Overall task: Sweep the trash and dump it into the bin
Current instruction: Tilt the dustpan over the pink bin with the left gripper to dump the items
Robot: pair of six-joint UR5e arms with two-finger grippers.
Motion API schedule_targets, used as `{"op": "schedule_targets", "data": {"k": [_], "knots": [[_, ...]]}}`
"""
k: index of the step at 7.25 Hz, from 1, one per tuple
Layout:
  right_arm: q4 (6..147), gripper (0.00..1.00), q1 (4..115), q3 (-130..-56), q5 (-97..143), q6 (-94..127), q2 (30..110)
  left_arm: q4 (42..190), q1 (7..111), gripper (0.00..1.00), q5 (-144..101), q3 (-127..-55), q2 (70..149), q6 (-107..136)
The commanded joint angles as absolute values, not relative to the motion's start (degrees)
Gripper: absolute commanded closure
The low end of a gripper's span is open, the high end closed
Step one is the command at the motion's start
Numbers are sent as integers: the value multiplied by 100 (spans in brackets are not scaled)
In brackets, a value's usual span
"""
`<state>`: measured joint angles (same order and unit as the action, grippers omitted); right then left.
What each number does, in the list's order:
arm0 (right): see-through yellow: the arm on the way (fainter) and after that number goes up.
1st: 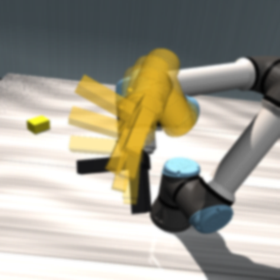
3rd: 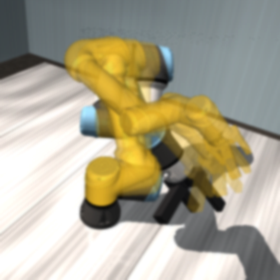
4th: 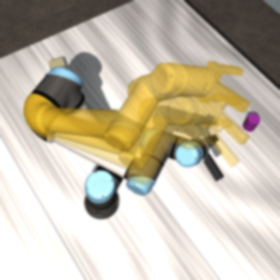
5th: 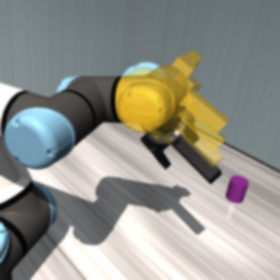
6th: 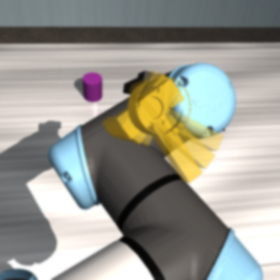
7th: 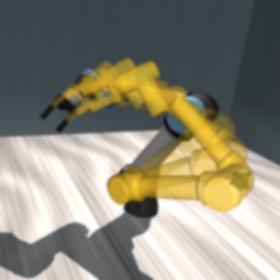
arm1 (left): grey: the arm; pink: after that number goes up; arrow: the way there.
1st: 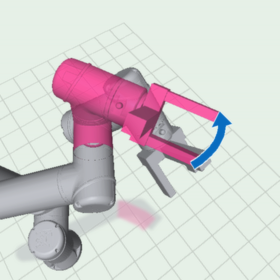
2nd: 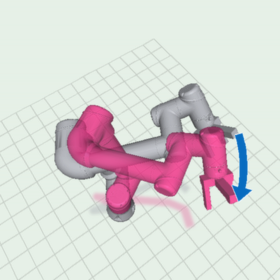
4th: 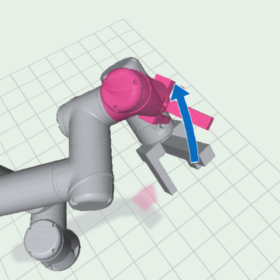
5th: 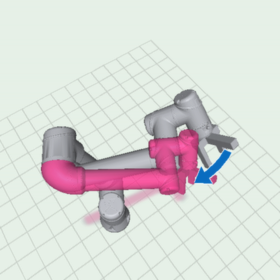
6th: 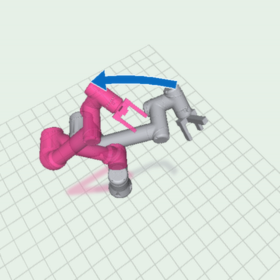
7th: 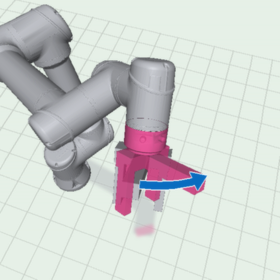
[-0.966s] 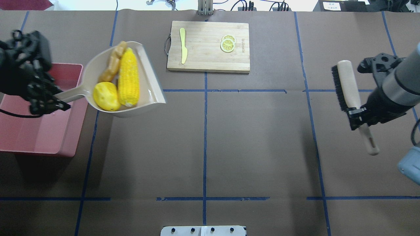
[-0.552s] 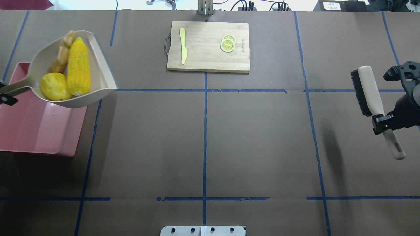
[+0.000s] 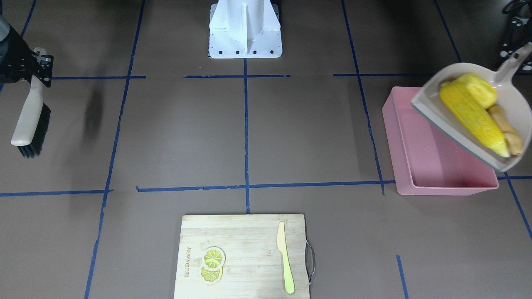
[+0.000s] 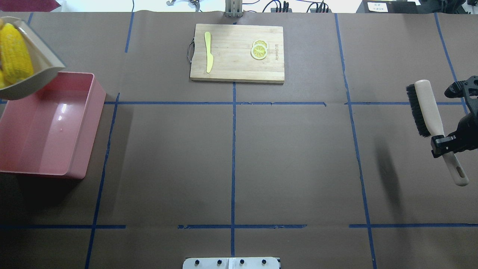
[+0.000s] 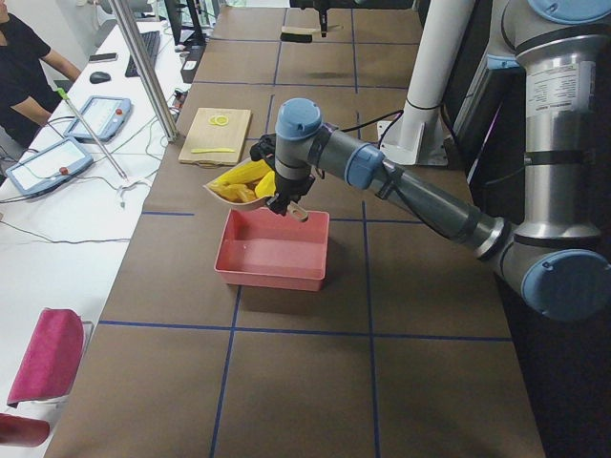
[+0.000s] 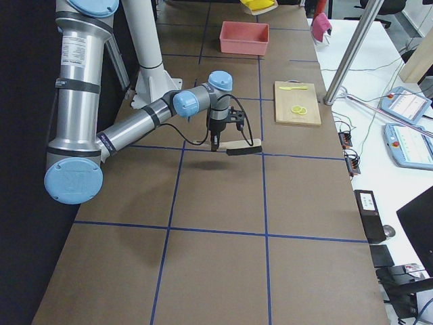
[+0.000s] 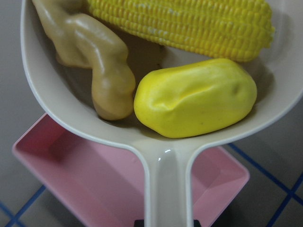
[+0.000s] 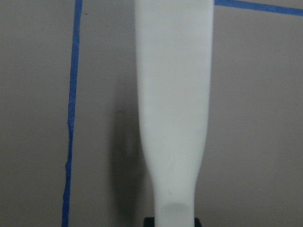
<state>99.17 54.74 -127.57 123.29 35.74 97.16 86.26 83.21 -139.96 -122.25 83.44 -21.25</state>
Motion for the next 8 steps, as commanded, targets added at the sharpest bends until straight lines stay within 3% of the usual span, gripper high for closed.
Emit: {"op": "schedule_targets", "data": {"k": [1,3,5,8], "knots": [[9914,100,5519,-12744,12601,3568,9738,8613,8604,100,-13948,-12076,7973,-2336],[9653,100,5520,-12456,12621,3568,9791,8666,8622,100,-12858,-12181,7771,-2469],[8286,100,5520,-11737,13005,3621,10420,8675,8622,100,-12526,-12261,7665,-2792],[8060,100,5528,-11716,13227,3928,10565,8675,8587,99,-11832,-12488,7444,-3539]]}}
